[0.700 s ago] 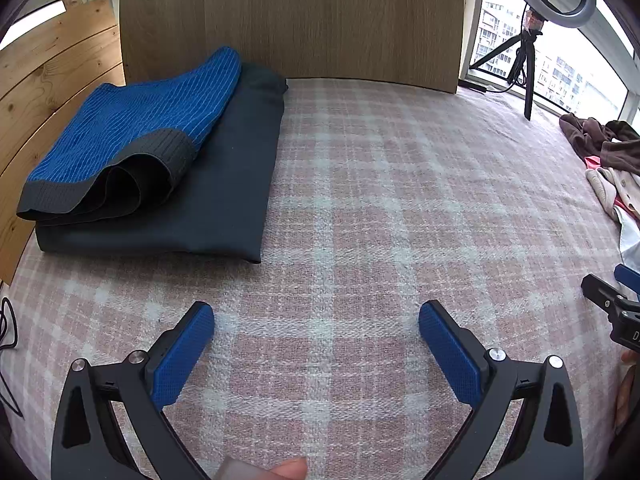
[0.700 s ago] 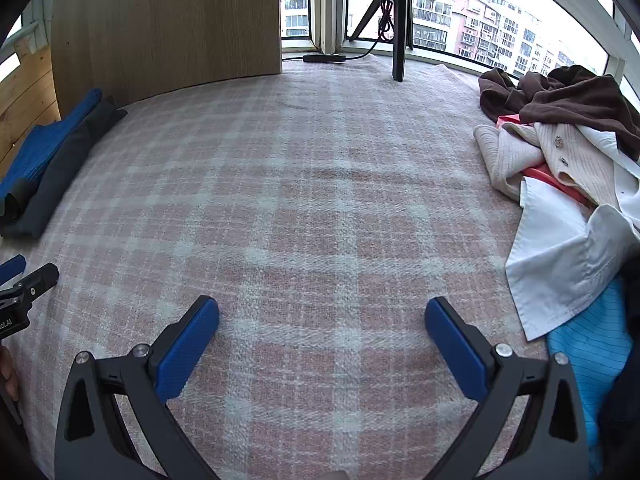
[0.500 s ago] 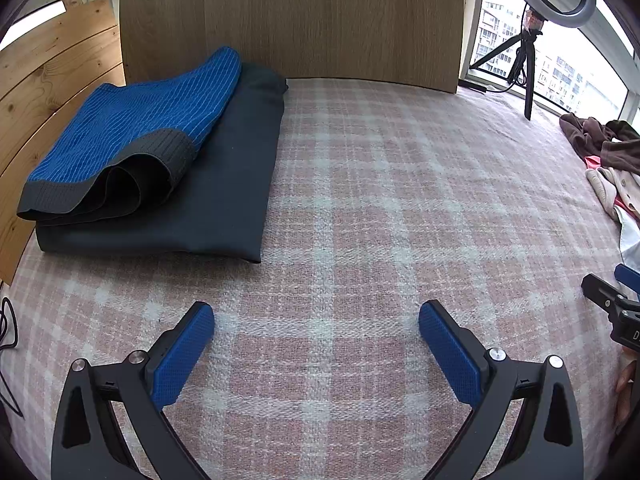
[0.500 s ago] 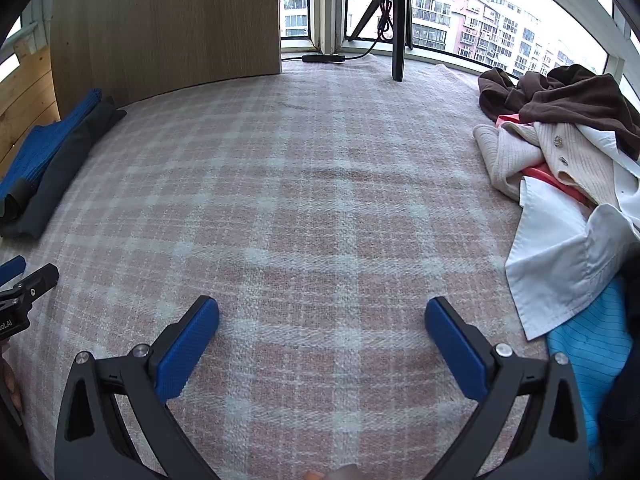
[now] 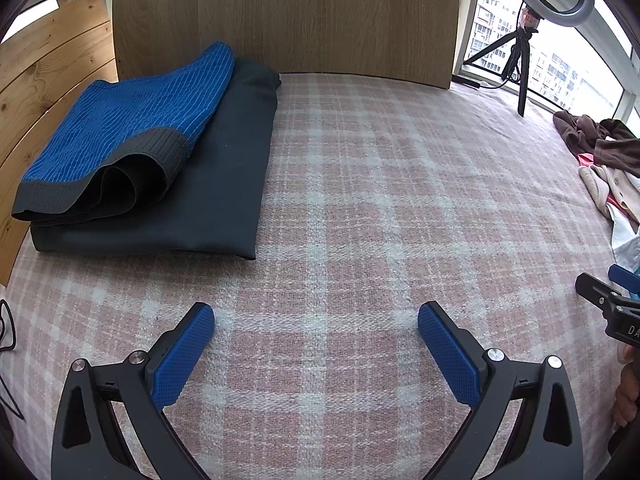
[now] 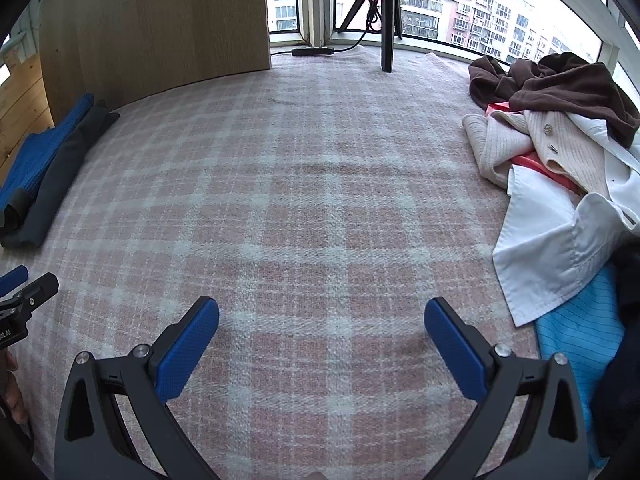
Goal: Fold clothes
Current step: 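Move both tools from the mat toward the clothes heap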
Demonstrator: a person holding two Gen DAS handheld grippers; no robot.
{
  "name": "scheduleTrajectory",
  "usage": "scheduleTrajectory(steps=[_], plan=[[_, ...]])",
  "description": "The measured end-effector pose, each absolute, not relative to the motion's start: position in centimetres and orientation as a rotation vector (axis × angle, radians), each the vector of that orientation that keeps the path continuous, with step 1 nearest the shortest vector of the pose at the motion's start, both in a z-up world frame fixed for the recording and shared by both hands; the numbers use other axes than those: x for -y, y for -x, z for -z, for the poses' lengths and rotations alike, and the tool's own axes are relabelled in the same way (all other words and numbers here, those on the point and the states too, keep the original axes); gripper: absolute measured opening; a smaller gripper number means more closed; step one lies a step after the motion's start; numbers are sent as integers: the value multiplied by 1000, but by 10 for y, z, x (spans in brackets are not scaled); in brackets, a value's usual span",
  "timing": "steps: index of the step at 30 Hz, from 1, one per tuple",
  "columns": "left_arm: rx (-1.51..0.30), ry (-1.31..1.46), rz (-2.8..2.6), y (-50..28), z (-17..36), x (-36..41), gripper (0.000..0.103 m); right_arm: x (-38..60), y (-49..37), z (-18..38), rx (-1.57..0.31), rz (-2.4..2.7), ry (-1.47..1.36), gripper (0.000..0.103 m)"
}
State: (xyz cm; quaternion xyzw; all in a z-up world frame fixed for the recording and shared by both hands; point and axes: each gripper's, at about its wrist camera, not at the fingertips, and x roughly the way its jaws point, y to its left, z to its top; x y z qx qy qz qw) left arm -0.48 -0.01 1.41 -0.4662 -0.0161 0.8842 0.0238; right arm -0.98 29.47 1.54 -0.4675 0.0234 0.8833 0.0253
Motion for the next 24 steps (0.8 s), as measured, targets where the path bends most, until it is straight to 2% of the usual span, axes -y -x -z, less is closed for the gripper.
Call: scheduleTrajectory(steps=[5,15,21,24], plan=[[97,1351,-2721,0,-48,-4,102,-315,-13,-58,-161,-2746,1285,103],[5,1121,-2651,6,-133,-62,102,-405,-57,-136,-341,-2696,999,103],[21,1037,-2638,19,-169,-113,102,-473,-62,-165,-355,-2694,927,98],[22,1019,-2621,25,-181,-146,102,-506,-59,-180,-289,-2717,903,98]])
